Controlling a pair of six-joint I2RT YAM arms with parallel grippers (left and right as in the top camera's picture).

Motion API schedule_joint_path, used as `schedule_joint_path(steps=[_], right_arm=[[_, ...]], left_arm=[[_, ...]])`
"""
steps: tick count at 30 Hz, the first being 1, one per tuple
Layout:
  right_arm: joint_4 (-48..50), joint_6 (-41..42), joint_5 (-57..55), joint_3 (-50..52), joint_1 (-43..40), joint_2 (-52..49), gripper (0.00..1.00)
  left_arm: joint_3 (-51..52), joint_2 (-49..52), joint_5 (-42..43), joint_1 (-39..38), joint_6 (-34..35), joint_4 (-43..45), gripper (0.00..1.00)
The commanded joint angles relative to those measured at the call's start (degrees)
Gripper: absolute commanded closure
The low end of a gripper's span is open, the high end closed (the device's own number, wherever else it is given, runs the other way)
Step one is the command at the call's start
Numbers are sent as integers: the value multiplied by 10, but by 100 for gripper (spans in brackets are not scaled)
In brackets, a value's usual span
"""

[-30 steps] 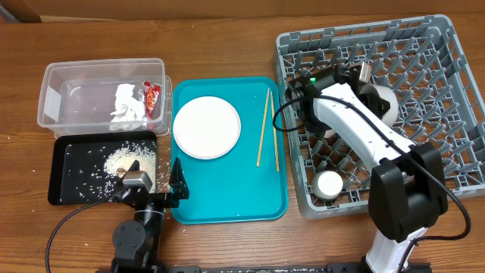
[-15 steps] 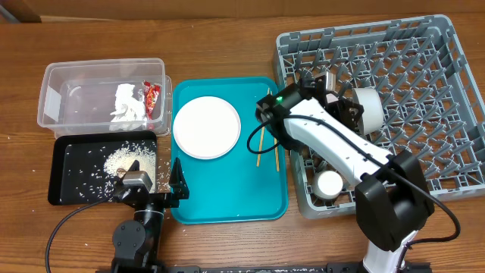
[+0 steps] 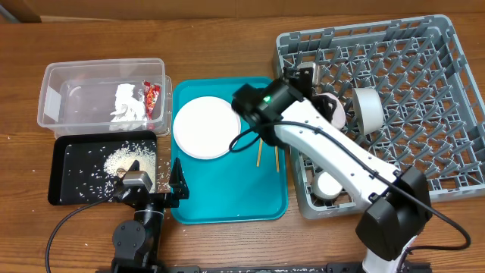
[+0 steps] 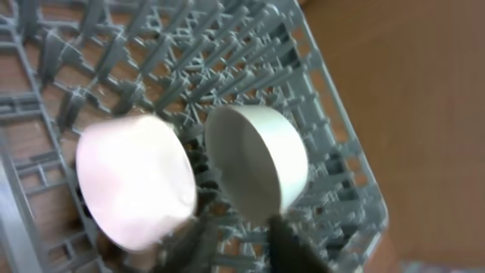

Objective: Sort waste into correct bins and load items into the dishwasher
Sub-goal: 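Reach the right gripper to the white plate edge and grasp it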

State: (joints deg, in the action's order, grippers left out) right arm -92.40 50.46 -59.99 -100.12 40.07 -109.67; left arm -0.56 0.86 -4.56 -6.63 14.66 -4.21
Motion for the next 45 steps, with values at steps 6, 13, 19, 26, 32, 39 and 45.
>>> schedule_joint_path(steps=[6, 13, 19, 26, 32, 39, 45], right_arm=[[39, 2, 28, -19, -165, 16, 96], [85, -86, 238, -18, -244, 16, 96], [96, -113, 330, -11, -240, 16, 96], [86, -117, 298, -27, -219, 33, 96], [83, -120, 309, -46, -179, 86, 95], [114, -223, 466, -38, -88, 106, 89], [260, -290, 652, 35, -3, 97, 35]], left_arm=[[3, -5, -3, 3, 6, 2, 0], [3, -5, -3, 3, 6, 2, 0], [3, -5, -3, 3, 6, 2, 0], [3, -5, -3, 3, 6, 2, 0], [3, -5, -3, 3, 6, 2, 0], [3, -5, -3, 3, 6, 2, 0], [3, -5, -3, 3, 6, 2, 0]])
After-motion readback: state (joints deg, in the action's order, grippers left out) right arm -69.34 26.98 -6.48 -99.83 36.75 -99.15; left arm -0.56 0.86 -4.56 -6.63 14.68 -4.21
